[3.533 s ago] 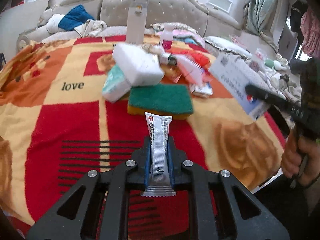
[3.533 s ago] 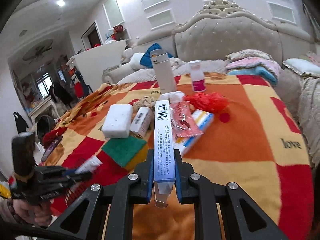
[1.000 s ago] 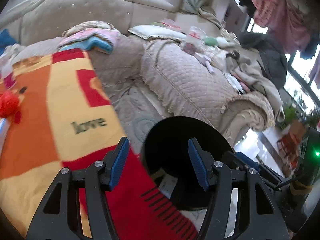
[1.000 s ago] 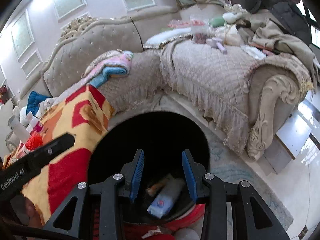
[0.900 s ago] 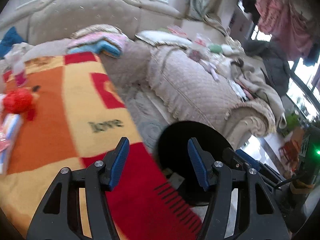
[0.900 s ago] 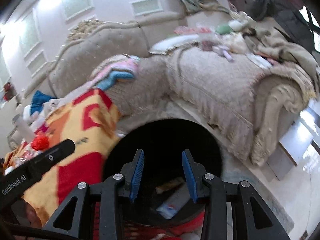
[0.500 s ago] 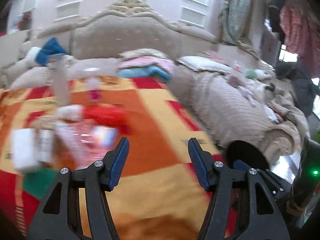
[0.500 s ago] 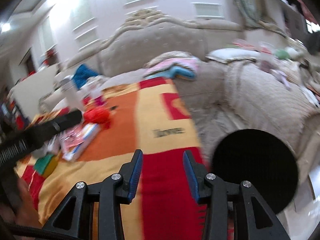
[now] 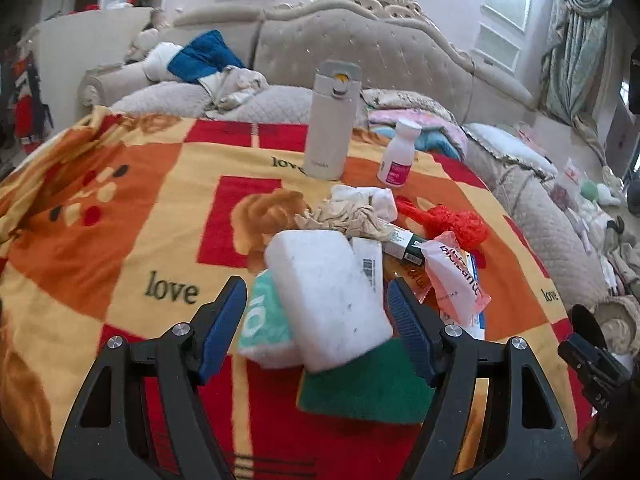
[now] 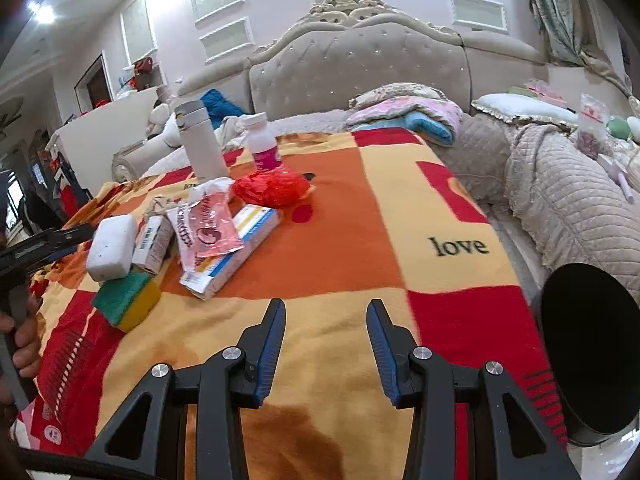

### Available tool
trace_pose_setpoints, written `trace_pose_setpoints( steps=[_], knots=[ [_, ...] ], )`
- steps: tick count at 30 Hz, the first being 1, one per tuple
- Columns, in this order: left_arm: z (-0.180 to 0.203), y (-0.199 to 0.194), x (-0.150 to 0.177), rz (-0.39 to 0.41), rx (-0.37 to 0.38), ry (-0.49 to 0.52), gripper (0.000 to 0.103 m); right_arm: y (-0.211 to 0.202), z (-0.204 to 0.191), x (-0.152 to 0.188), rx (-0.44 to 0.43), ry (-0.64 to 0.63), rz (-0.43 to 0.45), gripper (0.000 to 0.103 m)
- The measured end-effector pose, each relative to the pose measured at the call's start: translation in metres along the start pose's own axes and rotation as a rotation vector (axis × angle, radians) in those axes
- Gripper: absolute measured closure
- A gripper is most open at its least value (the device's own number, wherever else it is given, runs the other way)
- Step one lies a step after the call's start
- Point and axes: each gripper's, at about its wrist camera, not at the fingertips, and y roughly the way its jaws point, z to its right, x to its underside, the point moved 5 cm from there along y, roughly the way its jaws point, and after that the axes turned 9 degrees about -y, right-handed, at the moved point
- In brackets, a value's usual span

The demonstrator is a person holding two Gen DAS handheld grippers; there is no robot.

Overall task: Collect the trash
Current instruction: 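Grasp the white sponge block with the left tool while the right tool grasps the pink wrapper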

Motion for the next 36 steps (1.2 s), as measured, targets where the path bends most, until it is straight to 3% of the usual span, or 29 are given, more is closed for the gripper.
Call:
trace_pose_setpoints(
  steps=[6,9,10,11,15,19,24,27,29,36],
  knots=[
    [0.0,0.032,-0.008,-0.061,-0.056,-0.025,0.031,0.0,-0.011,-0.002,-0.022,-0.017,0.008,0.063],
    [0.003,0.034,-0.007,-0.047,-0.051,-0.012,0.032,-0.001,-0.013,-0.004,-0.03,-0.024,0.017,0.063],
    [0.005,0.033,-0.006,-0.035,-0.052,-0.001,0.038,-0.001,-0.014,-0.005,-0.035,-0.025,0.019,0.063],
    [0.006,0.03,-0.005,-0.021,-0.046,0.004,0.056,0.0,-0.016,-0.006,-0.039,-0.026,0.022,0.063],
    [0.0,0.012,-0.009,0.022,0.006,-0.042,0.072,0.003,-0.026,-0.013,-0.067,-0.039,0.042,0.063],
    [-0.01,-0.025,-0.009,0.079,0.082,-0.084,0.072,0.004,-0.043,-0.019,-0.127,-0.042,0.068,0.063],
    [-0.031,-0.056,0.013,0.084,0.111,-0.107,0.072,0.012,-0.064,-0.028,-0.211,-0.056,0.082,0.062],
    [-0.047,-0.065,0.033,0.066,0.116,-0.142,0.072,0.026,-0.076,-0.041,-0.263,-0.077,0.074,0.056],
    [-0.058,-0.071,0.048,0.055,0.109,-0.156,0.072,0.034,-0.085,-0.052,-0.288,-0.105,0.084,0.032],
    [-0.074,-0.066,0.079,0.003,0.09,-0.191,0.072,0.086,-0.115,-0.073,-0.28,-0.218,0.007,0.031]
  ],
)
